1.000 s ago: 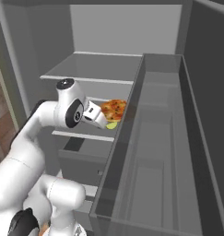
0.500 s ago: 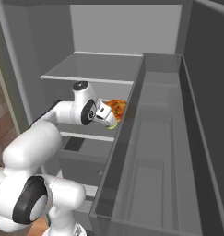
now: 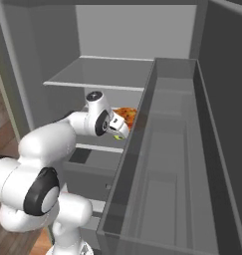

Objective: Take the lemon wedge from the fridge and place it on the plate with fish on the dining counter.

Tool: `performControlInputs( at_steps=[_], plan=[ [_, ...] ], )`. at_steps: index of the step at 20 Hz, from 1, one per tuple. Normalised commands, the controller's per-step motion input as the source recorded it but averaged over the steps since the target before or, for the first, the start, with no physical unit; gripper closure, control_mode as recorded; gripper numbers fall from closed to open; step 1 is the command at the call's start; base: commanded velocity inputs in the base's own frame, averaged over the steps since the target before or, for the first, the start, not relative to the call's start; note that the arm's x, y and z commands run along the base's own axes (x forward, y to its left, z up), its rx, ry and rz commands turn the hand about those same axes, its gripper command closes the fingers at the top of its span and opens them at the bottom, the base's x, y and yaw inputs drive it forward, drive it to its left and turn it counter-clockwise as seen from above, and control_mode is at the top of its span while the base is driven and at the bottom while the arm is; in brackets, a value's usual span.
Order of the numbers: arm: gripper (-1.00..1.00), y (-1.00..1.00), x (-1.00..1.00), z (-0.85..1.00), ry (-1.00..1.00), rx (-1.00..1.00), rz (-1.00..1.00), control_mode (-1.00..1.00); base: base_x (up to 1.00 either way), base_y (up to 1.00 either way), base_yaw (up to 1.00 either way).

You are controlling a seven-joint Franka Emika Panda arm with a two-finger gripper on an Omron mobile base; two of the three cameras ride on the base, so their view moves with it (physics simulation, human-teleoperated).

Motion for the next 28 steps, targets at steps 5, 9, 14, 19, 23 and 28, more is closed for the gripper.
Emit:
performControlInputs(
  at_steps=[5,9,14,19,23,28],
  plan=[
    [-1.0,0.0,0.36,-0.18,0.0,0.0,0.0,-1.0,0.0,0.0,0.0],
    [-1.0,0.0,0.43,-0.09,0.0,0.0,0.0,-1.0,0.0,0.0,0.0],
    [-1.0,0.0,0.29,-0.13,0.0,0.0,0.0,-1.0,0.0,0.0,0.0],
    [-1.0,0.0,0.16,-0.24,0.0,-0.02,0.0,-1.0,0.0,0.0,0.0],
    [-1.0,0.0,0.07,-0.25,0.0,0.0,0.0,-1.0,0.0,0.0,0.0],
    [-1.0,0.0,0.0,-0.23,0.0,0.0,0.0,-1.0,0.0,0.0,0.0]
  ],
)
